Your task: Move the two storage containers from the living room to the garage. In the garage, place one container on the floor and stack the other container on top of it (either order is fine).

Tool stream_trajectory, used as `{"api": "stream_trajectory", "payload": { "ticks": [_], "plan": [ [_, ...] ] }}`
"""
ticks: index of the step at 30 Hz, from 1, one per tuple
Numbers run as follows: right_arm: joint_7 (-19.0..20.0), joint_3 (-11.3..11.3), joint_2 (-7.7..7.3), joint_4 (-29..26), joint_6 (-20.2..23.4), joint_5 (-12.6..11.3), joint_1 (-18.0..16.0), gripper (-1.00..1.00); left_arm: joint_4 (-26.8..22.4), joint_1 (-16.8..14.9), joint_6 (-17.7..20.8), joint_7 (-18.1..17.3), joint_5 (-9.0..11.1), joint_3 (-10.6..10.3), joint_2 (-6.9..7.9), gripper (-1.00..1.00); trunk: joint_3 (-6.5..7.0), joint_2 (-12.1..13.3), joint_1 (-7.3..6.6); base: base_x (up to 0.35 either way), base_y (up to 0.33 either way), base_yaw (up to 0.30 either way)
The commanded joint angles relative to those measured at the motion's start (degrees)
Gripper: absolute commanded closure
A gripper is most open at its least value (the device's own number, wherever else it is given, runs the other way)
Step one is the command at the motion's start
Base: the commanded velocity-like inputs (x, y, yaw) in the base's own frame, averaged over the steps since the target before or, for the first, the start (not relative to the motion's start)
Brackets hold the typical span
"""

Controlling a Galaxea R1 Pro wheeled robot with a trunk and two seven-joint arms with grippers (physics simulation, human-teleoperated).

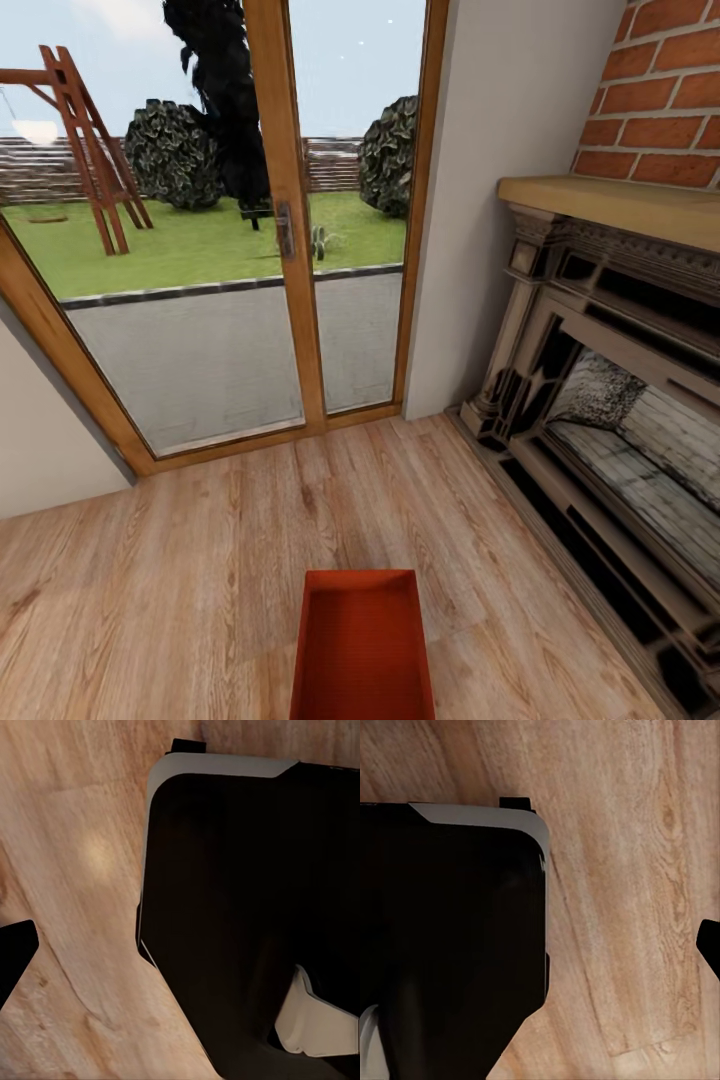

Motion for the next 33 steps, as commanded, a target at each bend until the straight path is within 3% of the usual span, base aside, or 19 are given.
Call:
{"api": "stream_trajectory", "payload": {
  "ticks": [1, 12, 33],
  "plan": [
    [-0.03, 0.46, 0.08, 0.15, -0.15, -0.44, -0.05, -1.00, -0.02, -0.03, 0.22, 0.21, 0.53, -0.47, -0.09, -1.00, -0.08, -0.07, 0.02, 0.000, 0.000, 0.000],
    [-0.03, 0.47, 0.12, 0.15, 0.09, -0.45, -0.05, -1.00, 0.07, -0.03, 0.56, -0.13, 0.67, -0.40, -0.89, -1.00, -0.08, -0.07, 0.02, 0.000, 0.000, 0.000],
    [-0.03, 0.53, 0.17, 0.15, -0.11, -0.29, -0.05, -1.00, -0.29, -0.03, 0.70, -0.12, 0.27, -0.55, -0.98, -1.00, -3.85, -8.50, 4.63, 0.000, 0.000, 0.000]
  ]
}}
